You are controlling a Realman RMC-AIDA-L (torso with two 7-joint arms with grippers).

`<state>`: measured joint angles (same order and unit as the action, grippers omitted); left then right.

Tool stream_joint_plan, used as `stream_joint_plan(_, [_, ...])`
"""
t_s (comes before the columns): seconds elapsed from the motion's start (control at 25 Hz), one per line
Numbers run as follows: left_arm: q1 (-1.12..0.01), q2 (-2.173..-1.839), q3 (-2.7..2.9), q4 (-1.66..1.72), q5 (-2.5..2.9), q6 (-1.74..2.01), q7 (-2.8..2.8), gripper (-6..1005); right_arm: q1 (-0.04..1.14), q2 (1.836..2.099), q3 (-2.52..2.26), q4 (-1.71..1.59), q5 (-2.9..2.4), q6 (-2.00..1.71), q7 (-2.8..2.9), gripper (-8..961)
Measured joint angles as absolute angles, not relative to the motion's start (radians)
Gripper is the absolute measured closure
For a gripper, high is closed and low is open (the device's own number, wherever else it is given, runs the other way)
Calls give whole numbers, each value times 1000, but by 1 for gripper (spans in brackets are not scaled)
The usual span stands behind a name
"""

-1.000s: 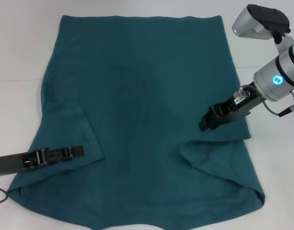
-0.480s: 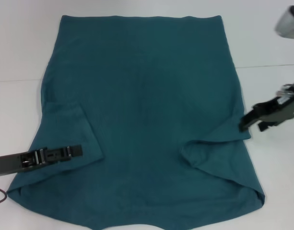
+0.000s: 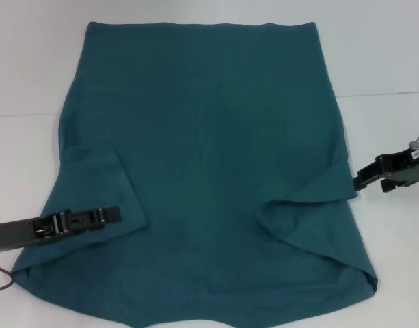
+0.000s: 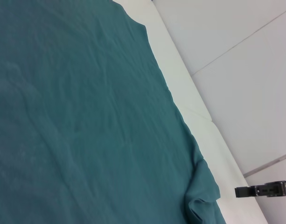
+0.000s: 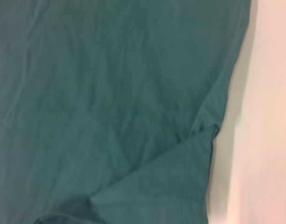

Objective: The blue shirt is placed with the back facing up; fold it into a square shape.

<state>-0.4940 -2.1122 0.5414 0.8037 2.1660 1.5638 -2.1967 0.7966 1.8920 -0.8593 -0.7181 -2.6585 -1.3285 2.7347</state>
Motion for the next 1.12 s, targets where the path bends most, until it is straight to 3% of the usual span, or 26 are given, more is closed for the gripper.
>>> stream_joint_plan(0.4, [-489, -2112, 530, 802, 2166, 1563, -2197, 382, 786, 1941, -854, -712, -2657, -1234, 2730, 310])
stream_joint_plan(0.72, [-488, -2111, 529, 802, 2166, 1563, -2197, 382, 793, 1945, -860, -698, -2662, -1211, 2737, 310])
stream_joint_plan(1.12, [-490, -2111, 529, 802, 2166, 1563, -2197, 383, 789, 1966, -863, -679, -2662, -1151, 2730, 311])
